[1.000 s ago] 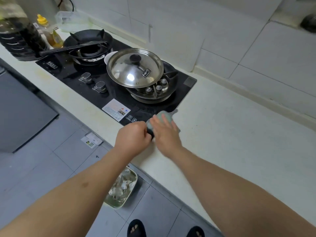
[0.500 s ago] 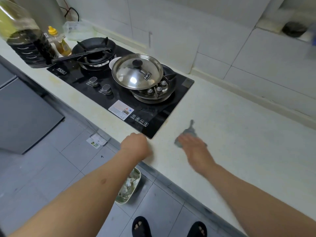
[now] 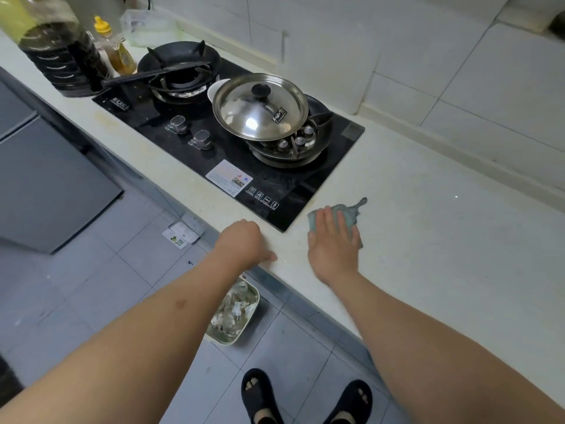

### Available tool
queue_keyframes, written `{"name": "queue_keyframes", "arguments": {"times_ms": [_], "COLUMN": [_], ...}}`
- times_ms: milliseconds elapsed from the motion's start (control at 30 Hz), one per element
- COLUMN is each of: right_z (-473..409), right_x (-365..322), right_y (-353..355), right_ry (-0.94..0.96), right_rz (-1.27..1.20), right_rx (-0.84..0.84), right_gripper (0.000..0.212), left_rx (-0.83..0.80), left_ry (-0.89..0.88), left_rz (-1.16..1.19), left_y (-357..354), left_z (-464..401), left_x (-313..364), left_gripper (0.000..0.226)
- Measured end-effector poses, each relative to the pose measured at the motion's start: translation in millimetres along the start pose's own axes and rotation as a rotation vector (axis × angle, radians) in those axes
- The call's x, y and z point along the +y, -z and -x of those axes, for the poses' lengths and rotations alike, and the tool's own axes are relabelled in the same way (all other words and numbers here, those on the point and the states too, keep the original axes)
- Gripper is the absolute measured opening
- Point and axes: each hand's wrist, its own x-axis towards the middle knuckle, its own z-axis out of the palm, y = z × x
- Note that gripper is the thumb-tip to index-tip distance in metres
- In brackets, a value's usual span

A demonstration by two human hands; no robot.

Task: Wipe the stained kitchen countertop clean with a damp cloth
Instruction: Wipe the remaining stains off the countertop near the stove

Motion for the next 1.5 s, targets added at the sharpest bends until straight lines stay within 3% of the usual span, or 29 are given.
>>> {"name": "queue_keyframes", "arguments": {"times_ms": [100, 267, 333, 400, 467, 533, 633, 700, 767, 867, 1033, 1267, 1367, 1500], "right_z": [39.8, 79.3, 70.3, 58.9, 51.1, 41.0, 15.6, 6.8, 5.6, 8.2, 33.0, 78.5, 99.7, 132.3], "right_x": [-34.0, -39.7, -27.0, -23.3, -43.1, -77.6, -131.1, -155.3, -164.2, -148.8, -85.4, 31.6, 84.7, 159.5], "right_y": [-11.2, -12.8, 5.1, 23.4, 33.3, 33.0, 13.9, -7.2, -25.3, -29.1, -17.1, 8.5, 24.2, 45.8], "right_ry": [0.102, 0.473, 0.408, 0.211, 0.217, 0.398, 0.503, 0.499, 0.500, 0.502, 0.588, 0.288, 0.078, -0.297], "right_rz": [-0.009, -0.205, -0.414, -0.563, -0.543, -0.547, -0.458, -0.215, -0.023, 0.004, 0.000, 0.099, 0.085, 0.042], "right_rx": [0.004, -0.117, -0.108, 0.063, 0.246, 0.299, 0.144, -0.071, -0.169, -0.148, -0.114, -0.175, -0.182, -0.116], "right_gripper": [0.064, 0.062, 0.056, 0.048, 0.039, 0.032, 0.040, 0.061, 0.078, 0.072, 0.052, 0.060, 0.063, 0.063], "left_rx": [-0.004, 0.073, 0.095, 0.097, 0.096, 0.107, 0.183, 0.287, 0.380, 0.361, 0.157, 0.017, -0.038, -0.089], "left_ry": [-0.042, -0.027, -0.006, 0.022, 0.054, 0.090, 0.142, 0.159, 0.133, 0.035, -0.096, -0.386, -0.461, -0.477], "left_rz": [0.013, 0.074, 0.126, 0.135, 0.140, 0.173, 0.226, 0.272, 0.270, 0.246, 0.126, 0.026, 0.005, -0.126], "left_y": [11.2, 12.5, 16.8, 21.2, 23.7, 22.6, 14.0, 7.7, 4.8, 7.6, 16.1, 1.7, -8.6, -15.4], "left_z": [10.0, 26.9, 29.0, 28.9, 29.0, 28.2, 27.6, 28.5, 26.9, 22.5, 17.6, 18.0, 16.7, 22.6], "left_x": [-9.7, -1.9, -5.5, -12.6, -23.7, -35.6, -54.2, -64.8, -70.3, -61.5, -17.2, 59.2, 85.0, 112.8], "left_gripper": [0.020, 0.024, 0.023, 0.024, 0.023, 0.020, 0.010, 0.006, 0.004, 0.001, 0.020, 0.029, 0.037, 0.030]}}
